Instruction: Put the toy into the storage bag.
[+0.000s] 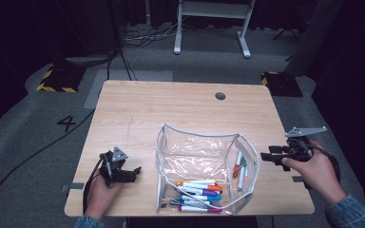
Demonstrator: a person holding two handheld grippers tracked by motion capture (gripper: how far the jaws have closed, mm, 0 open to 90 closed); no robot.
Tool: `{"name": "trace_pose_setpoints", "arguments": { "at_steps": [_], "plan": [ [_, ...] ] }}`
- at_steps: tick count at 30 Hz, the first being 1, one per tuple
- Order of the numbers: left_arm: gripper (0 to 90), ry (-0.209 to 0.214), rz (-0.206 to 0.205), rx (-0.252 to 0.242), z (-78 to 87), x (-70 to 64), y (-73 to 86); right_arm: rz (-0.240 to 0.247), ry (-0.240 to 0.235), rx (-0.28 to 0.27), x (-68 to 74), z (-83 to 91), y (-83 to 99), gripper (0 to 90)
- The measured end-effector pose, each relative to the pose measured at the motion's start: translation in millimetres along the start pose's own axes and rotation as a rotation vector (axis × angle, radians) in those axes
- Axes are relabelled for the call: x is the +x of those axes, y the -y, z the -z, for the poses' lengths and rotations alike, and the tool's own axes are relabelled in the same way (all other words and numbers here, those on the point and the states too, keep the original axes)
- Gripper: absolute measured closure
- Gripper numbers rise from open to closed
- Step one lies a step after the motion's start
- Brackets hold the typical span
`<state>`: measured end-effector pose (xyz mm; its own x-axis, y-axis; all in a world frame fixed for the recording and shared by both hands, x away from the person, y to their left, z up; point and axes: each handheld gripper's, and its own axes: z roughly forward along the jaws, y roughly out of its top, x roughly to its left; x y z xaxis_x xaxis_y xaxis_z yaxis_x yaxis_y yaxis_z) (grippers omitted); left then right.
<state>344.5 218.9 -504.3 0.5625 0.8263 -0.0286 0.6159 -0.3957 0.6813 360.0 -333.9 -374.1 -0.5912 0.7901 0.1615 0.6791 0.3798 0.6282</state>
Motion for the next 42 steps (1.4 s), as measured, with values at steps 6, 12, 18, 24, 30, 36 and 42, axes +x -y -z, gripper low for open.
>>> {"name": "trace_pose_setpoints", "arguments": {
  "at_steps": [6, 12, 18, 24, 30, 36, 42],
  "plan": [
    [12.2, 0.0, 0.0, 0.0, 0.0, 0.0, 0.0, -0.033, 0.001, 0.079, -6.1, -40.8, 31.4, 45.5],
    [12.1, 0.001, 0.0, -0.002, -0.1, 0.0, 0.1, -0.057, -0.016, 0.112, -7.9, -69.3, 53.2, 45.1],
    [12.1, 0.0, 0.0, 0.0, 0.0, 0.0, 0.0, -0.03, -0.001, 0.146, -8.4, -77.0, 63.7, 50.1],
    [12.2, 0.0, 0.0, 0.0, 0.0, 0.0, 0.0, -0.016, 0.087, 0.178, -16.2, -66.8, 69.9, 69.7],
    [12.1, 0.0, 0.0, 0.0, 0.0, 0.0, 0.0, -0.063, 0.115, 0.181, -24.8, -61.8, 72.7, 76.8],
    [12.1, 0.0, 0.0, 0.0, 0.0, 0.0, 0.0, -0.083, 0.085, 0.154, -25.3, -53.4, 70.8, 76.9],
    [12.2, 0.0, 0.0, 0.0, 0.0, 0.0, 0.0, -0.089, 0.04, 0.102, -19.1, -29.1, 57.9, 76.9]
  ]
}}
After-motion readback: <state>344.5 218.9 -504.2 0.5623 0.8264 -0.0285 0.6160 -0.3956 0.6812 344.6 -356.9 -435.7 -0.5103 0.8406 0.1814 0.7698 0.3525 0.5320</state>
